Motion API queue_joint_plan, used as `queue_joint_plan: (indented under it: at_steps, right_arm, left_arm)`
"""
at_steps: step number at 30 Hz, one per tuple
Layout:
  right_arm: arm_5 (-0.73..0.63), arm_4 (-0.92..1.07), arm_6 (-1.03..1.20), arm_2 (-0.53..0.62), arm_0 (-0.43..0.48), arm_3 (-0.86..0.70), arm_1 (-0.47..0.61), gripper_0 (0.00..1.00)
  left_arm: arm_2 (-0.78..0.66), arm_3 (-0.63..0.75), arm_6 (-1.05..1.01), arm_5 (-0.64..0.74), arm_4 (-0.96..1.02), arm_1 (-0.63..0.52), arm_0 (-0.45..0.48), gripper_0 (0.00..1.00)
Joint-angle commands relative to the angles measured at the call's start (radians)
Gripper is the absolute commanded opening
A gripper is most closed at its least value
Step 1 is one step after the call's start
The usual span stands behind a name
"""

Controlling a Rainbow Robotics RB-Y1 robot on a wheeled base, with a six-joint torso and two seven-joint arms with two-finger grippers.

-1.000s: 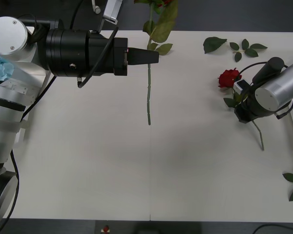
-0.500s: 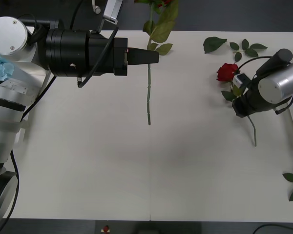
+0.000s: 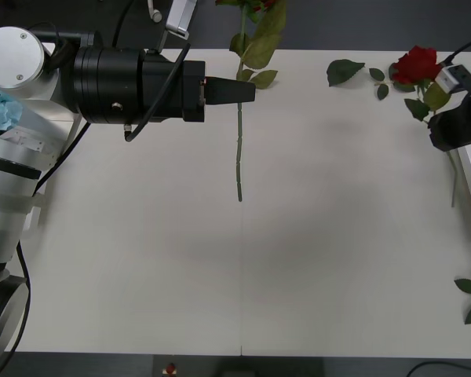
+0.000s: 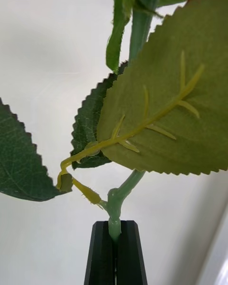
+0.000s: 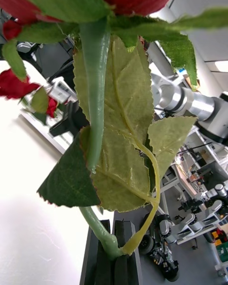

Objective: Put the red flowers into the right box and the blue flowers into the left box

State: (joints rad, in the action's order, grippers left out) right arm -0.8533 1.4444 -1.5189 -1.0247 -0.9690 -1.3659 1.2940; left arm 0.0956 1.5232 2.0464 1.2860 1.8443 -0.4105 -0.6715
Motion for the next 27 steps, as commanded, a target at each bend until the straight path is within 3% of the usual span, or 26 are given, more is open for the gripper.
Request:
queue_joint_plan:
  at_steps: [1,5,12,27]
  right_arm:
    - [0.000,0.059,-0.046,0.026,-0.010,-0.016,0.134,0.00]
    - [-0.017,0.080,-0.067,0.021,-0.010,0.031,0.209,0.00]
    - [-0.059,-0.012,-0.164,0.000,-0.008,0.171,0.208,0.00]
    - [0.059,-0.170,-0.326,-0.018,-0.007,0.743,-0.061,0.00]
  left_arm:
    - [-0.011,0.014,-0.006,-0.005,0.007,-0.008,-0.030,0.00]
    - [-0.011,0.014,-0.006,-0.005,0.007,-0.008,-0.030,0.00]
    - [-0.011,0.014,-0.006,-0.005,0.007,-0.008,-0.030,0.00]
    - [-0.011,0.014,-0.006,-0.005,0.007,-0.008,-0.030,0.00]
